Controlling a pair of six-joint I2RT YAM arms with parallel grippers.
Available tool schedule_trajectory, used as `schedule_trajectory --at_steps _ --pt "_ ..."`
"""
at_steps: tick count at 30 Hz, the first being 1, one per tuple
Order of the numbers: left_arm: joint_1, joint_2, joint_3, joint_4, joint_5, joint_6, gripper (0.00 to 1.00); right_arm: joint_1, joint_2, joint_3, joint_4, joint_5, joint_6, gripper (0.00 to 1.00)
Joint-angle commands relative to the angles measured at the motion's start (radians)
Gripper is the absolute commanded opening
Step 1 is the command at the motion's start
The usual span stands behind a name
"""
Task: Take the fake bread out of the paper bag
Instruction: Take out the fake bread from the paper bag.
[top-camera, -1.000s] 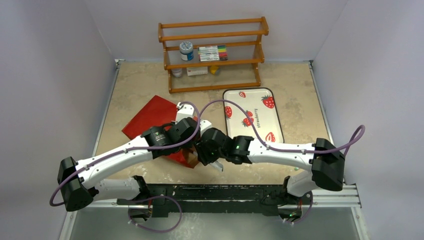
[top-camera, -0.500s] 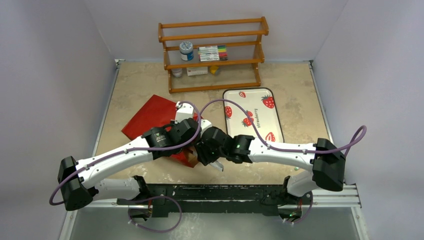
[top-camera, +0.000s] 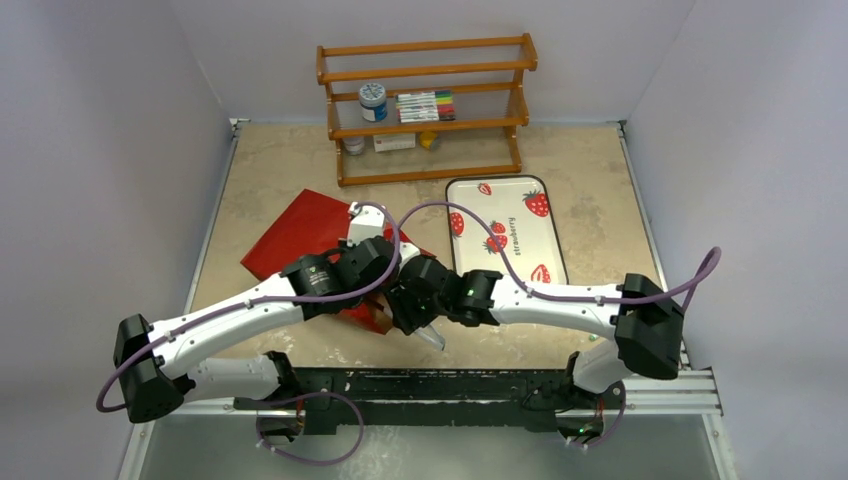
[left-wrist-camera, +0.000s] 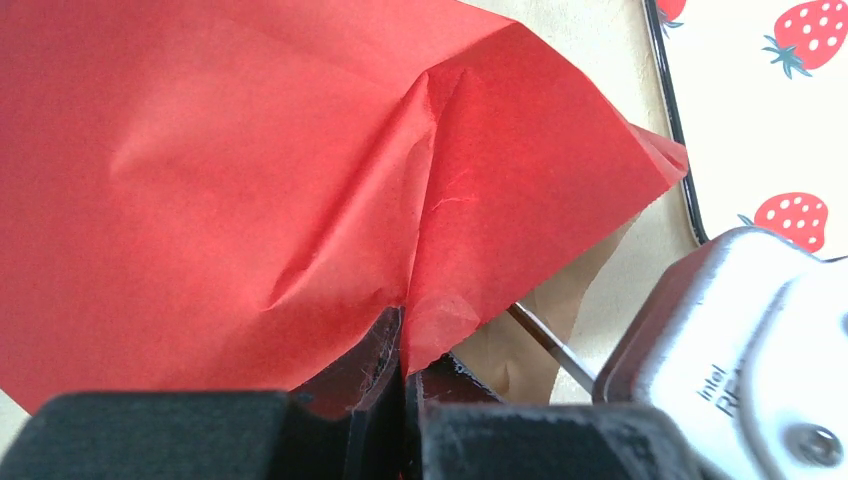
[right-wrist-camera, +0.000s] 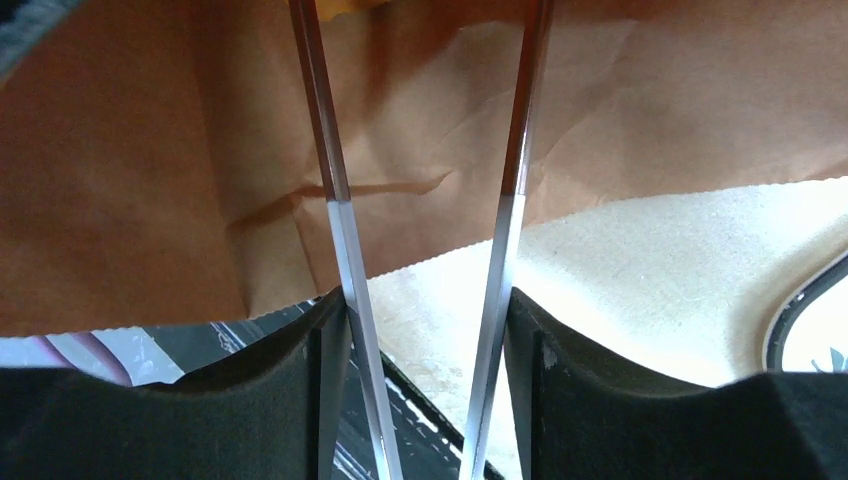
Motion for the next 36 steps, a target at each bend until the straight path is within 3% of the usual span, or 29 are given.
schedule_trajectory --at_steps 1,13,19,26,28,31,36 --pt "-0.013 -0.036 0.050 0.111 -0.008 -0.020 0.00 0.012 0.028 0.066 0.049 -0.055 -0.023 0.53" --pt "-0.013 -0.072 0.020 0.098 -0.033 -0.040 0.00 0.015 0.034 0.117 -0.046 -0.052 -0.023 0.00" --pt "-0.013 -0.130 -0.081 0.118 -0.079 -0.082 0.00 0.014 -0.011 0.106 -0.067 -0.003 0.007 0.00" --pt "-0.013 -0.053 -0.146 0.215 -0.027 -0.115 0.21 0.014 0.038 0.059 -0.031 -0.033 0.035 0.00" --pt "-0.013 -0.052 -0.140 0.206 -0.029 -0.134 0.34 0.013 0.051 0.043 -0.011 -0.039 0.034 0.00" --pt "-0.013 -0.076 -0.129 0.200 -0.017 -0.159 0.45 0.013 0.069 0.014 0.029 -0.055 0.042 0.00" --pt "-0.018 -0.112 -0.059 0.127 -0.057 -0.224 0.49 0.011 0.087 -0.003 0.075 -0.073 0.043 0.00"
